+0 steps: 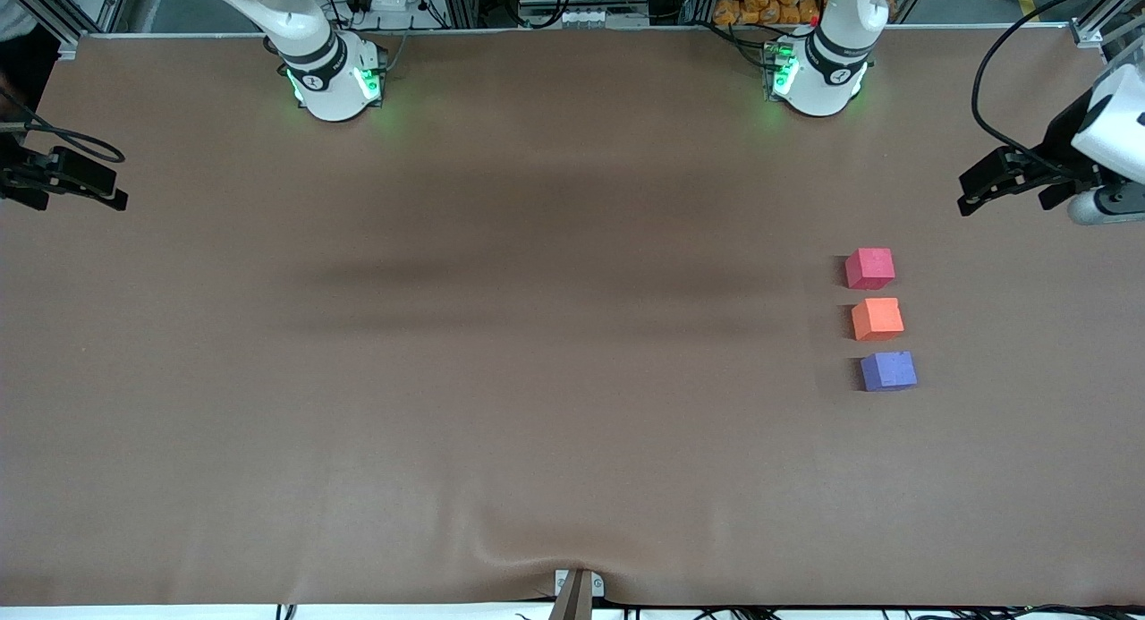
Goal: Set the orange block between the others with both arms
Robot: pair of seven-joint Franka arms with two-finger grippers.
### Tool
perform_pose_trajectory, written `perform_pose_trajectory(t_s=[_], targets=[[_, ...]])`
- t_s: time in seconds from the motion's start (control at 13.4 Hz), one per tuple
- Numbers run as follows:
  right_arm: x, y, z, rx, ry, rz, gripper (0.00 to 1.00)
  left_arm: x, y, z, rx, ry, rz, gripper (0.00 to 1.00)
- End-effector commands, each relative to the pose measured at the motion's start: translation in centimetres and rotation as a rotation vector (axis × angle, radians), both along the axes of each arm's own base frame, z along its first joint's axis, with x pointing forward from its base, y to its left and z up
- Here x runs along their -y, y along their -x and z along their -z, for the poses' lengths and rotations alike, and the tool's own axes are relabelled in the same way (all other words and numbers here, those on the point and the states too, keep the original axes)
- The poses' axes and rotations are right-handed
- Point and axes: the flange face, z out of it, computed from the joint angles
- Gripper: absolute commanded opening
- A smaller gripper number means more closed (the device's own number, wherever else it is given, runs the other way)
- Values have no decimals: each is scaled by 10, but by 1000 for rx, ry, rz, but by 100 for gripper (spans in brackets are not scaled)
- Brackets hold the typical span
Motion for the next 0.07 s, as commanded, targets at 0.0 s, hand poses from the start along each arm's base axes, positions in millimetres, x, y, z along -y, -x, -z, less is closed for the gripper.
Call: perform_pose_trajectory(t_s=[0.0], targets=[[1, 4, -8, 13, -2, 16, 100, -5, 5, -6, 22, 5, -7, 100]])
